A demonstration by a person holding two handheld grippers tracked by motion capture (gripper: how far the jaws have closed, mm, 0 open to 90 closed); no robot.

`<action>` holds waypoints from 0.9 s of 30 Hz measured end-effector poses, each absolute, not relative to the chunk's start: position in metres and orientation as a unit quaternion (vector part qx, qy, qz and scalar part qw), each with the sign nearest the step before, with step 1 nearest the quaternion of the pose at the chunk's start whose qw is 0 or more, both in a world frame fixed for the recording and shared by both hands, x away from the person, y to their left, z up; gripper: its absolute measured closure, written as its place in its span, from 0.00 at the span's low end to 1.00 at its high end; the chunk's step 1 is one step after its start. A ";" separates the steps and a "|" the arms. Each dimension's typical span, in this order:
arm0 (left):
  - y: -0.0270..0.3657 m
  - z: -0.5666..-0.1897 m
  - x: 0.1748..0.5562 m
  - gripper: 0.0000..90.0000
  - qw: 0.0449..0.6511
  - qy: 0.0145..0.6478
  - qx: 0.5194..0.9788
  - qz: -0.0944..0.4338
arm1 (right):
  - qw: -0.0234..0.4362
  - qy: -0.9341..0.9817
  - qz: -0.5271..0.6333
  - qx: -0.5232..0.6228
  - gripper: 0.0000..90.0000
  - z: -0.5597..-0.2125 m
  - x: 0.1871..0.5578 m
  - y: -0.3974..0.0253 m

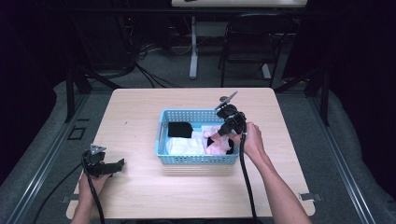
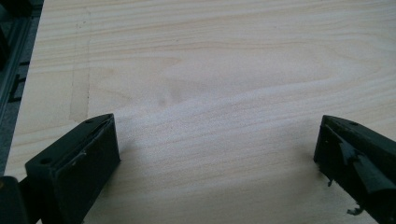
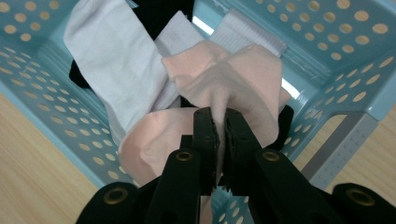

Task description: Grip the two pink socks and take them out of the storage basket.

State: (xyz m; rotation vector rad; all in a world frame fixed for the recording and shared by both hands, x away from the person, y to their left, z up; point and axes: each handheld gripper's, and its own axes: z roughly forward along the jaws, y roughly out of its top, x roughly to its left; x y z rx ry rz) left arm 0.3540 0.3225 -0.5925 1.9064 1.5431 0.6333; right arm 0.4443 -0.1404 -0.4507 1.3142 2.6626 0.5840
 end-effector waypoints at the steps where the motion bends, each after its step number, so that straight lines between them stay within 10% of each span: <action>1: 0.322 -0.593 0.354 0.00 0.300 0.581 0.718 0.239 | 0.060 0.878 0.194 0.433 0.94 -0.448 0.444 -0.140; 27: 0.323 -0.593 0.354 0.00 0.300 0.581 0.718 0.239 | 0.072 0.872 0.229 0.426 0.96 -0.402 0.437 -0.144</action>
